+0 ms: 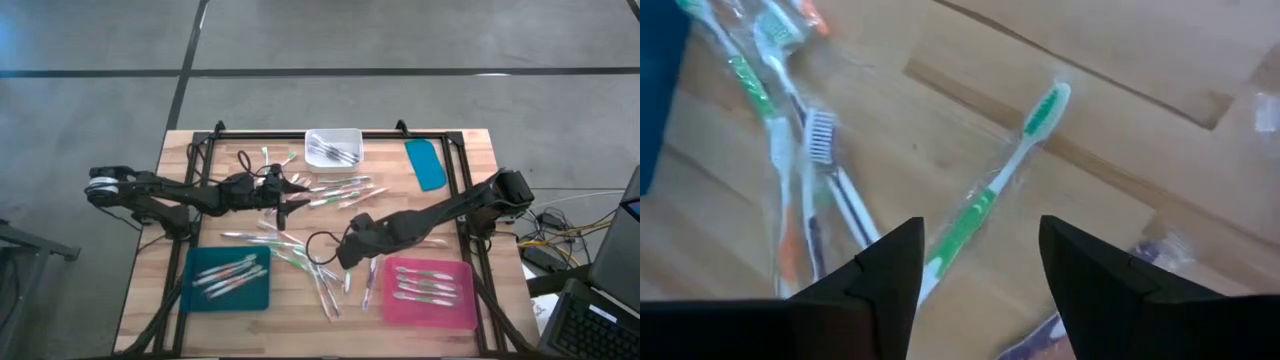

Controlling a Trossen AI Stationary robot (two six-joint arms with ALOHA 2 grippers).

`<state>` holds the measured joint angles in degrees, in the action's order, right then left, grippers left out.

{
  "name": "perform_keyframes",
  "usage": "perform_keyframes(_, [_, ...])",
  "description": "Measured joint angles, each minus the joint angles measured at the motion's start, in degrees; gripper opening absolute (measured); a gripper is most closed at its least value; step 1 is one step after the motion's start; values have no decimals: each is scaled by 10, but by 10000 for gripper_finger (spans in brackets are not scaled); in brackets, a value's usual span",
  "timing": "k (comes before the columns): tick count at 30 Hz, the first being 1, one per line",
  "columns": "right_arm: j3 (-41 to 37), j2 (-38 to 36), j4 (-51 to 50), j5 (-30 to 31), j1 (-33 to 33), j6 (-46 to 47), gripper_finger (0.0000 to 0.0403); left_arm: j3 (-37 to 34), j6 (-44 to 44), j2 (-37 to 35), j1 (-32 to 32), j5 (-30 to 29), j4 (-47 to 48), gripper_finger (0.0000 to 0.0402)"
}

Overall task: Pick & Place Toothbrushes
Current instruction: Put the green toothbrush into the pink bin

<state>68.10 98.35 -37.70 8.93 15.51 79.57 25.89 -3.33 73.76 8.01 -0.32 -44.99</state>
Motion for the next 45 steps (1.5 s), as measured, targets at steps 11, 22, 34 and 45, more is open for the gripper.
perform_keyframes(11, [-103, 0, 170, 0, 0, 18, 171, 0, 6, 0, 1, -13, 0, 167])
perform_keyframes(22, [-105, 4, 170, -4, -37, -44, 169, 0, 6, 0, 2, -13, 0, 167])
perform_keyframes(34, [-78, 85, 166, -31, -66, -77, 168, 0, 6, 0, 2, -13, 0, 167])
perform_keyframes(45, [-73, 91, 154, 19, -95, -117, 119, 0, 5, 0, 2, -17, 0, 167])
